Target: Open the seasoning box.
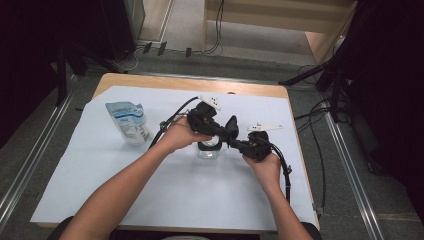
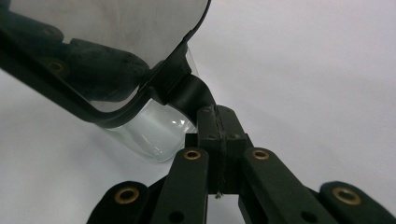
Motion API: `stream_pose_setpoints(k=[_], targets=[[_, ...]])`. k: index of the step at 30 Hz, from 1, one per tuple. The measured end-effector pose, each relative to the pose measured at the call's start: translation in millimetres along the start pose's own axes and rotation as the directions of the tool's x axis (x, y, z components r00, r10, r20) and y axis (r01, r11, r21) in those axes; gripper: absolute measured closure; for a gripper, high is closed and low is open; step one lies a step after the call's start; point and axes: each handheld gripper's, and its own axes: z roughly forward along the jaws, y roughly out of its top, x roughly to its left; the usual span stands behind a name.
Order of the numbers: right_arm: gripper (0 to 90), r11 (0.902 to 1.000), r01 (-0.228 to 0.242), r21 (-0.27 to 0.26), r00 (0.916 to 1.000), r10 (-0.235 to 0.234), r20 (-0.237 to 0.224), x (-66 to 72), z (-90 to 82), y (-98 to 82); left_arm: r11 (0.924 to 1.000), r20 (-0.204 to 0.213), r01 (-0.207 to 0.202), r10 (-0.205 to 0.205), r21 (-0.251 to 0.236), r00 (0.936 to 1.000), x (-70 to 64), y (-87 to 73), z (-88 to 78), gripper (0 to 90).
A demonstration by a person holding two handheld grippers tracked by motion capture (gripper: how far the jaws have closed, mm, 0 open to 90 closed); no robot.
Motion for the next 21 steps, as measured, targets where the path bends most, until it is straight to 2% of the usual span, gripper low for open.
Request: stream_pose_setpoints(k=[8,15,19,21], targets=[[90.0,1.0,0.002,0.002,0.9999,-0.002,-0.012,0.4,-0.2,0.3,0.9997,0.001,0.018,-0.018,-0.014,0.9998,0.9,-3.2,-7.5,85.5],[90.0,0.9999,0.0,-0.01,0.9998,0.0,-0.022,2.3,-3.6,0.9,0.9986,-0.007,0.042,-0.042,-0.032,0.9991,0.8,-9.4,-22.2,71.1],[88.0,1.0,0.002,-0.009,0.9997,-0.003,-0.024,3.2,-6.7,-0.3,0.9986,-0.032,0.037,-0.039,-0.038,0.9987,-1.3,-15.7,-34.1,59.8],[87.3,1.0,0.0,-0.008,0.9997,0.0,-0.024,3.7,-7.2,-0.5,0.9987,-0.038,0.036,-0.037,-0.037,0.9986,-1.5,-17.2,-36.2,58.1]])
